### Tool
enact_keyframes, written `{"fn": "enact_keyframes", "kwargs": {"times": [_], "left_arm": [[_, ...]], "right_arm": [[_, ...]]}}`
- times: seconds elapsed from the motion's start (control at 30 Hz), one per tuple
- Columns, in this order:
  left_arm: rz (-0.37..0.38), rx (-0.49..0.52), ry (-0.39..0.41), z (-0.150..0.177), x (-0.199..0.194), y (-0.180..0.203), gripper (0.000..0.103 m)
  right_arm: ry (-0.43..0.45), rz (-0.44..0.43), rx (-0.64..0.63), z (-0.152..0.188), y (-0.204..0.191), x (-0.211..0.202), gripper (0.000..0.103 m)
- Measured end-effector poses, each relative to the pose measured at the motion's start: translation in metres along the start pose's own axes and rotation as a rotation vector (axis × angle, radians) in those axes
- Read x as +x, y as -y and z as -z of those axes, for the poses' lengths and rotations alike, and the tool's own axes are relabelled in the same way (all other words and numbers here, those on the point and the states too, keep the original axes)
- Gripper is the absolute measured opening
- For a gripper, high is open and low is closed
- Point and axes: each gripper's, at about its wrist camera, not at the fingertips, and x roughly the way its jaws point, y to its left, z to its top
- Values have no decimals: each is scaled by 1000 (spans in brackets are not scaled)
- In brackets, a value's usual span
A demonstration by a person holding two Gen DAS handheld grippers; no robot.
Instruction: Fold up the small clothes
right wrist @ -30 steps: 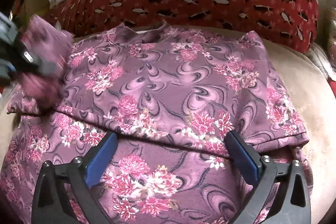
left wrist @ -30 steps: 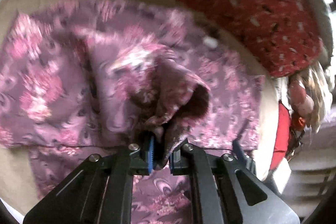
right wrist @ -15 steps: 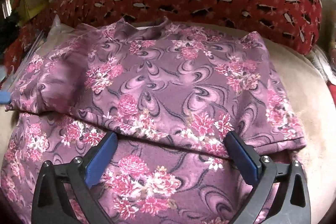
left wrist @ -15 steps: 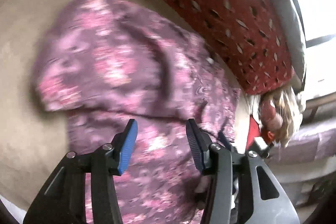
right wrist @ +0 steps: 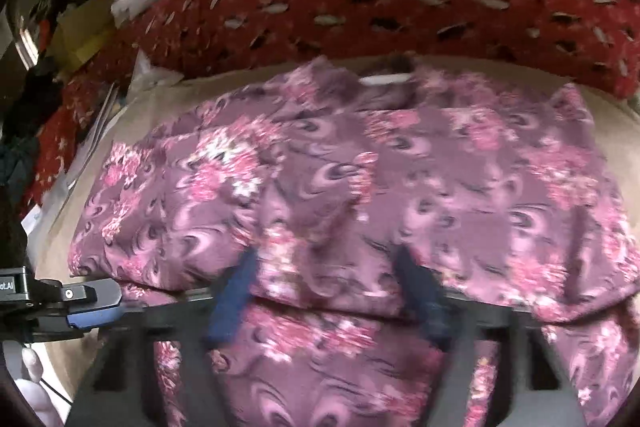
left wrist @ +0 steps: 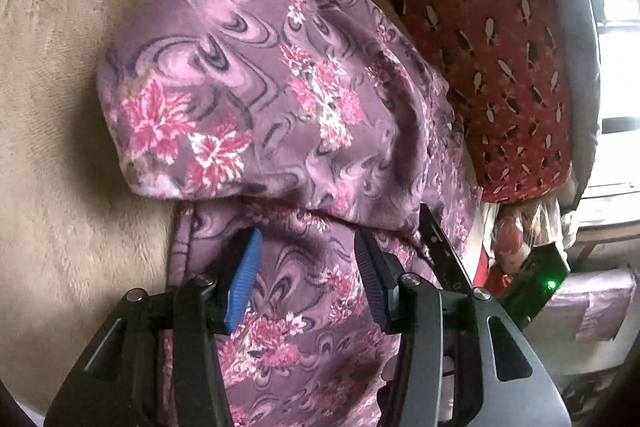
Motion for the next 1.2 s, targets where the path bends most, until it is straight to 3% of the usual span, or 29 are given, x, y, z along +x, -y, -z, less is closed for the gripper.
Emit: {"fn": "enact_keyframes", "kwargs": {"times": [0.03,0.17,0.3,0.57,0.8,0.9,1.0,1.07,1.13,1.2], "left_arm": [[1,-1,3,-2,0,0,46],[-4,13,31,1,-10,-2,46],[16,6,47,1,-13,3,46],[-38,8,46,3,3,10,46],[-67,8,45,2,12,9,46],[-94,13,44,-1,16,14,46],[-125,54,44,4,13,22,46],[-101,116,44,16,5,33,46],[-87,186,68,26,-3,47,46],[-147,277,123,32,-3,66,46]], "right_arm": [[11,-5,-22,-2,-4,-2,10],[75,-80,-21,-8,3,-23,9],[162,-120,38,-20,36,-57,9],[238,-21,183,-30,133,-90,9],[209,61,308,-6,196,-73,7],[150,97,335,6,211,-56,7],[119,95,332,13,214,-47,8],[120,73,377,11,219,-57,13],[168,58,413,10,223,-75,14],[247,10,415,11,222,-97,15]]}}
